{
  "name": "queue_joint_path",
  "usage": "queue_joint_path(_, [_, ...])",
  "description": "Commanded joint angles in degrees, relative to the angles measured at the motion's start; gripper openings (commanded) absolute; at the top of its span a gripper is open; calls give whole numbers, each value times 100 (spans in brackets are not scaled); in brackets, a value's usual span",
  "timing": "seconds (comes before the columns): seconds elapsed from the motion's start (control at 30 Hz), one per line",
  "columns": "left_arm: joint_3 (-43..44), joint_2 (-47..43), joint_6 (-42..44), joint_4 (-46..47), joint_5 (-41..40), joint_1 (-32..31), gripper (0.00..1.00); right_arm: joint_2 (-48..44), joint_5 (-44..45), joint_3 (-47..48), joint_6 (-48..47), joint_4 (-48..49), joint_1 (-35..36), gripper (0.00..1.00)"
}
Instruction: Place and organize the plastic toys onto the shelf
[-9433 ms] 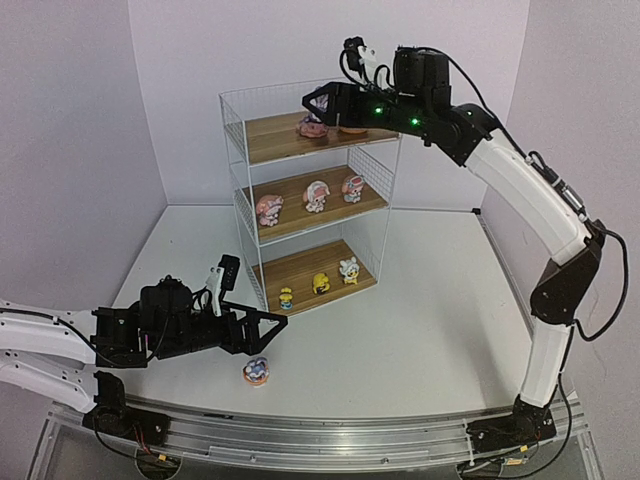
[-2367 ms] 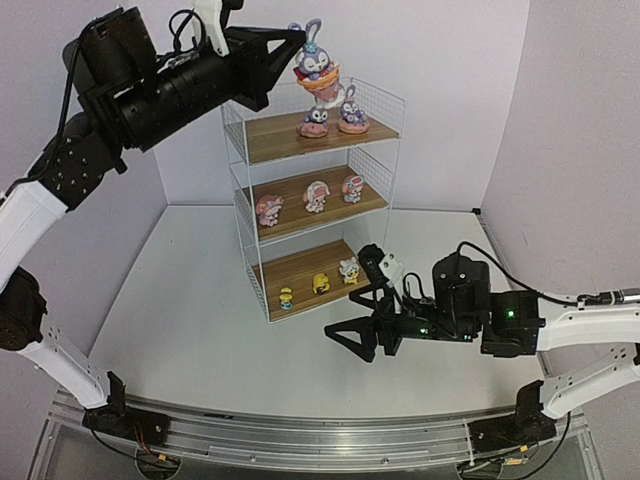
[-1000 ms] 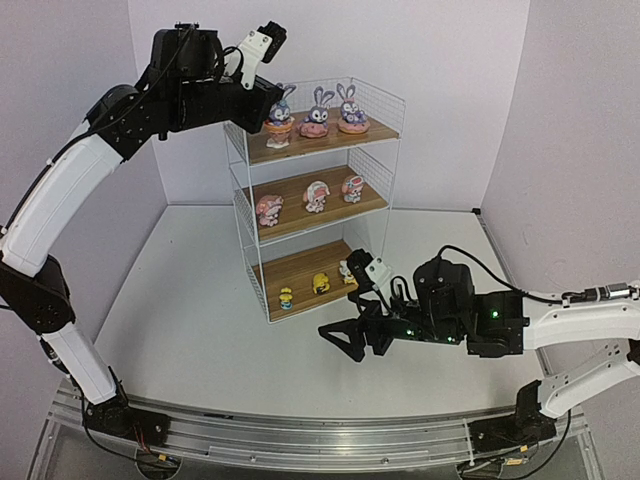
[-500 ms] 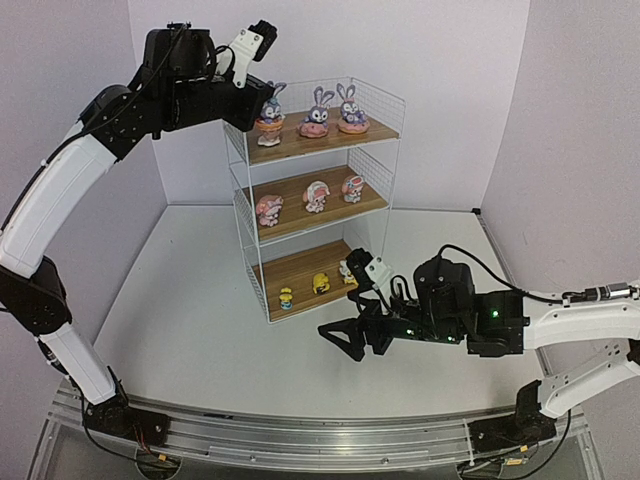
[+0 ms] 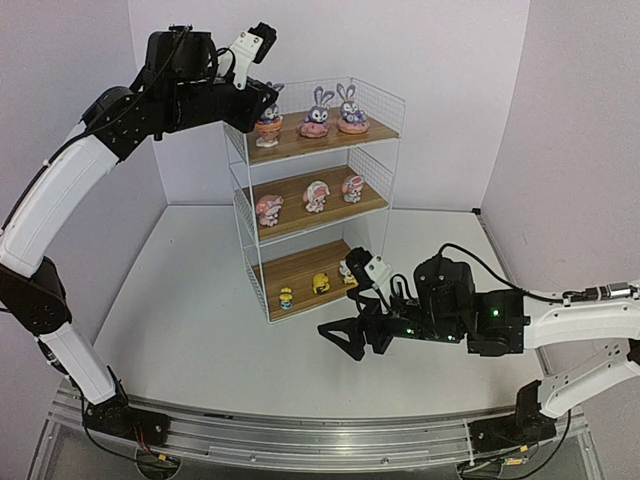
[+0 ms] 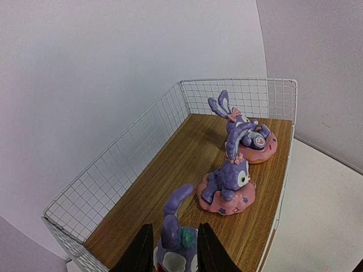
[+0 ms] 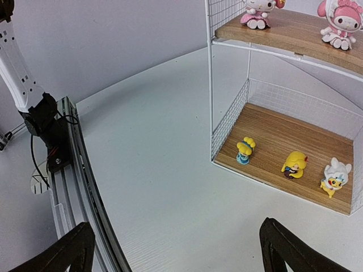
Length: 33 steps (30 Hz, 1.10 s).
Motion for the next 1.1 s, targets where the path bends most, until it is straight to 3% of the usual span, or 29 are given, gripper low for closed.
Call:
queue_joint_path(0.0, [-37, -234, -24, 241, 54, 30, 29, -51, -46, 321, -77, -4, -3, 98])
queue_joint_path(0.6, [-82, -686, -281, 583, 572, 30, 80, -71, -35, 456, -152, -32, -1, 98])
queue_joint_path(0.7, [-151, -843, -437, 615, 622, 30, 98, -56, -85, 510, -156, -32, -2, 98])
queue_joint_path(0.97, [-940, -1463, -884, 451, -577, 30, 100, -46, -8, 467, -89, -32, -3, 98])
queue_joint_path(1.07, [-1219, -1577, -1052, 279, -651, 29, 100, -62, 38, 428, -46, -32, -2, 98])
